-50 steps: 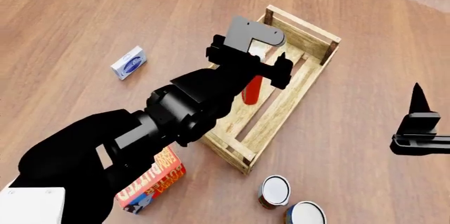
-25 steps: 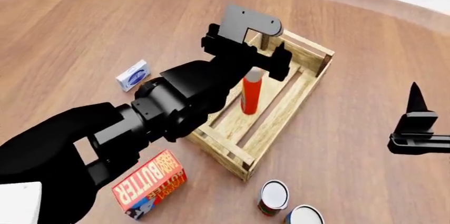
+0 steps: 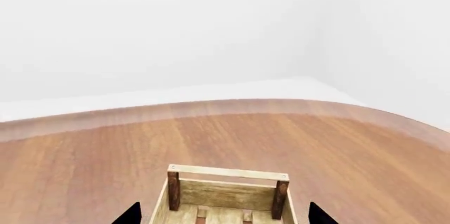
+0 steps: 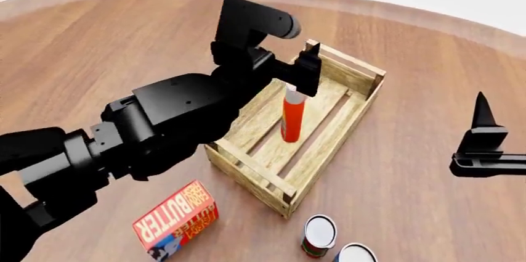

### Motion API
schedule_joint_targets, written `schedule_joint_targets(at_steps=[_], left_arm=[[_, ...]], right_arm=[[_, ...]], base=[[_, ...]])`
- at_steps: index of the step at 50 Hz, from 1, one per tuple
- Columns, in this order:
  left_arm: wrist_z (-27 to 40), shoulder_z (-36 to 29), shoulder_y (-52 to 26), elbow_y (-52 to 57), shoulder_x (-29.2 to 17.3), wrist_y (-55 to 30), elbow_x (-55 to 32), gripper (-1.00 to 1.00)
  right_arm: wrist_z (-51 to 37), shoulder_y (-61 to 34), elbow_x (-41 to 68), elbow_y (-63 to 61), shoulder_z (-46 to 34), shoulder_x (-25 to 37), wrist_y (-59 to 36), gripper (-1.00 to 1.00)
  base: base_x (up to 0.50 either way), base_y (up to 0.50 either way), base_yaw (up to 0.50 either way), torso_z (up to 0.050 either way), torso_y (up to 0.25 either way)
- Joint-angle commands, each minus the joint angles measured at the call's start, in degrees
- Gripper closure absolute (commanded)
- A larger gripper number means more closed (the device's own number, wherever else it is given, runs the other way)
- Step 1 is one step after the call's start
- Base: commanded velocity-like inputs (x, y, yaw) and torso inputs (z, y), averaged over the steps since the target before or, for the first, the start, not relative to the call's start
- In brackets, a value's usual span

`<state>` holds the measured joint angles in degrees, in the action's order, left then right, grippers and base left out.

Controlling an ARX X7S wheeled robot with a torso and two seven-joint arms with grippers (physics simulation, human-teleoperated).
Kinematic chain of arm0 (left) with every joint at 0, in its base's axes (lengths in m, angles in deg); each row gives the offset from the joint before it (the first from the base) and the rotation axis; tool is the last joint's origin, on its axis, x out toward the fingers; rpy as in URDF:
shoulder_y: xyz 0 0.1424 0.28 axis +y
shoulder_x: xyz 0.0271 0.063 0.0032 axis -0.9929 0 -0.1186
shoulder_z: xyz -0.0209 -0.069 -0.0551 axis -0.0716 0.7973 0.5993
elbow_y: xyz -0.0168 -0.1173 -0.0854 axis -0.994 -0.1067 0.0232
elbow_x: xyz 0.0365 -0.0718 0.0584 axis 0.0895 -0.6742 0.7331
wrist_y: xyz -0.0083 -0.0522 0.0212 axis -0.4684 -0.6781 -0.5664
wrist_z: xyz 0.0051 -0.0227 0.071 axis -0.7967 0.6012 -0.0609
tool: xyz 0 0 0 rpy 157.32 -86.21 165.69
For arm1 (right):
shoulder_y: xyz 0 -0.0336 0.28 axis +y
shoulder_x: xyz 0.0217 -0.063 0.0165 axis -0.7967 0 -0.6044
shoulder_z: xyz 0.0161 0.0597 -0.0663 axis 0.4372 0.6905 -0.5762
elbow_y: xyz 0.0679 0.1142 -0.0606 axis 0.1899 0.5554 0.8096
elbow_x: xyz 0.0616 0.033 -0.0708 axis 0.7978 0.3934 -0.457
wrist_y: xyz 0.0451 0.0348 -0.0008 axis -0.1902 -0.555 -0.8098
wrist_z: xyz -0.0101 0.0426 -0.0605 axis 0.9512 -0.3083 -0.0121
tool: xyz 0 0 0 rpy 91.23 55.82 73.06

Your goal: Pick up the ketchup, and put it in the wooden tray.

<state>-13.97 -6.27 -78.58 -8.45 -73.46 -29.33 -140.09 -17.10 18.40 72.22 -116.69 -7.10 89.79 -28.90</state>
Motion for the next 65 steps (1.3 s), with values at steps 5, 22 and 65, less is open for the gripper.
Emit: schedule_joint_targets(at_steps=[5,22,65], left_arm=[[1.9,2.0,1.6,16.4,-13.0,2.2,-1.4,-1.00],[3.4,3.4,4.1,26.5,-21.3,3.7,-4.3,-1.00],[12.8,5.2,9.7,37.1,-36.4,7.5,-6.8,-1.00]], right_arm=[[-0.8,-0.5,0.4,0.0,-1.1,0.3,0.7,-1.00],[-1.9,-1.0,1.8,0.0,-1.7,1.1,1.1,-1.00],[-0.1,-5.7,-0.7,0.8,-10.1,-0.1,4.5,-1.00]], base=[[0.00,0.00,0.00,-0.015,0.078],[0.00,0.00,0.00,-0.015,0.055],[0.00,0.00,0.00,-0.003,0.002]])
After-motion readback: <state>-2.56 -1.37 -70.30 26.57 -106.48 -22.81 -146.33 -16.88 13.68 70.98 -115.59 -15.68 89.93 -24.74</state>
